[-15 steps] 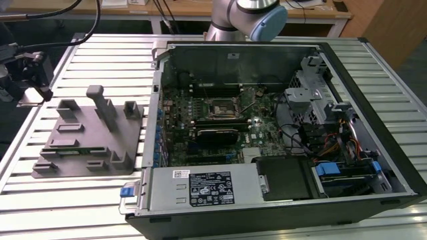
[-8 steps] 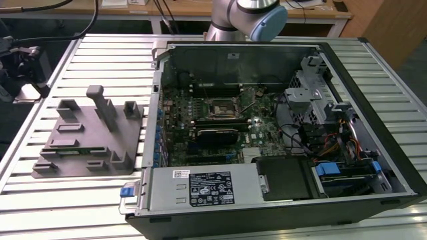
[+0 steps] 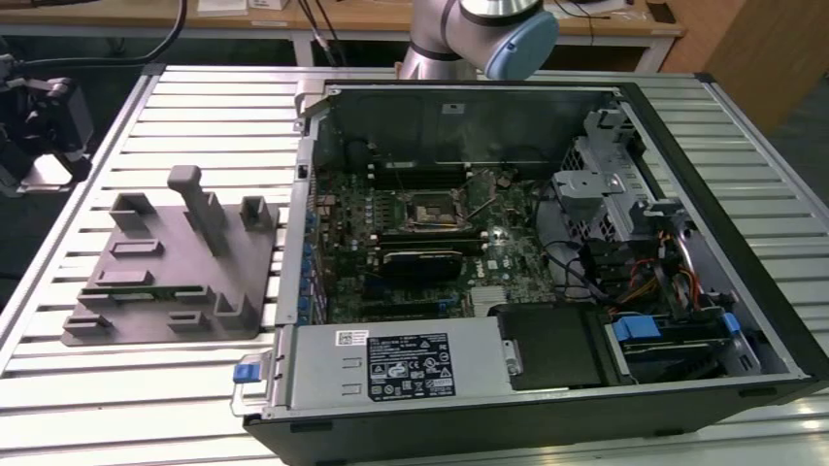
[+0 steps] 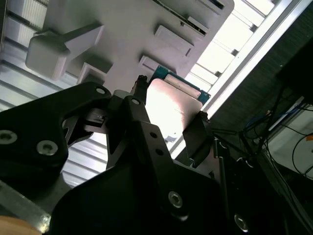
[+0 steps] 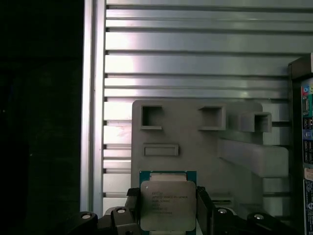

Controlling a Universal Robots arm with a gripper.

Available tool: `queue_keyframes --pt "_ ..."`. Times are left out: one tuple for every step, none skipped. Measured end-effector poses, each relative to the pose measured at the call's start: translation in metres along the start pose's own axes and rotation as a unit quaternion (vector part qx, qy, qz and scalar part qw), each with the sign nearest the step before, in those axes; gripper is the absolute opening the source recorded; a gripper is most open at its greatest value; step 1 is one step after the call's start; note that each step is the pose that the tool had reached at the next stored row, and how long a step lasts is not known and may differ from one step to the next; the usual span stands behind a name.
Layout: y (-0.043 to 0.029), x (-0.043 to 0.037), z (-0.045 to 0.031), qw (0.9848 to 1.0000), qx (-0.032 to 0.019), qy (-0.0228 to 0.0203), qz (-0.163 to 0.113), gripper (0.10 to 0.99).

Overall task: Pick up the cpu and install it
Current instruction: 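Pick up the cpu and move it towards the insertion slot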

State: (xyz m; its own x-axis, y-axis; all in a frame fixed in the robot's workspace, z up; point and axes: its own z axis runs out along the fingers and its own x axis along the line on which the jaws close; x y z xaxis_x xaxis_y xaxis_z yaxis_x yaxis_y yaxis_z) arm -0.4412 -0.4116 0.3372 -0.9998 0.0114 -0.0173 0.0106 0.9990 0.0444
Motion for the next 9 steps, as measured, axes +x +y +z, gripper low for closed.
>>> queue_keyframes --pt "0.0001 0.0 -0.0017 1.0 0.0 0.0 0.0 0.545" --pt "0.0001 0.0 -0.0034 1.0 0.0 0.0 0.0 0.545" --pt "0.0002 -0.0001 -0.0052 1.0 0.0 0.0 0.0 0.545" --pt "0.0003 -0.0001 -0.007 1.0 0.0 0.0 0.0 0.545" --pt "0.0004 -0.0001 -0.0088 1.0 0.0 0.0 0.0 0.545" --pt "0.0005 -0.0002 -0.0109 1.0 0.0 0.0 0.0 0.545" --pt "0.0006 -0.0002 -0.0128 1.0 0.0 0.0 0.0 0.545" --pt "0.0007 -0.0002 -0.0146 1.0 0.0 -0.0001 0.0 0.545" --pt "0.0007 -0.0003 -0.0167 1.0 0.0 0.0 0.0 0.545"
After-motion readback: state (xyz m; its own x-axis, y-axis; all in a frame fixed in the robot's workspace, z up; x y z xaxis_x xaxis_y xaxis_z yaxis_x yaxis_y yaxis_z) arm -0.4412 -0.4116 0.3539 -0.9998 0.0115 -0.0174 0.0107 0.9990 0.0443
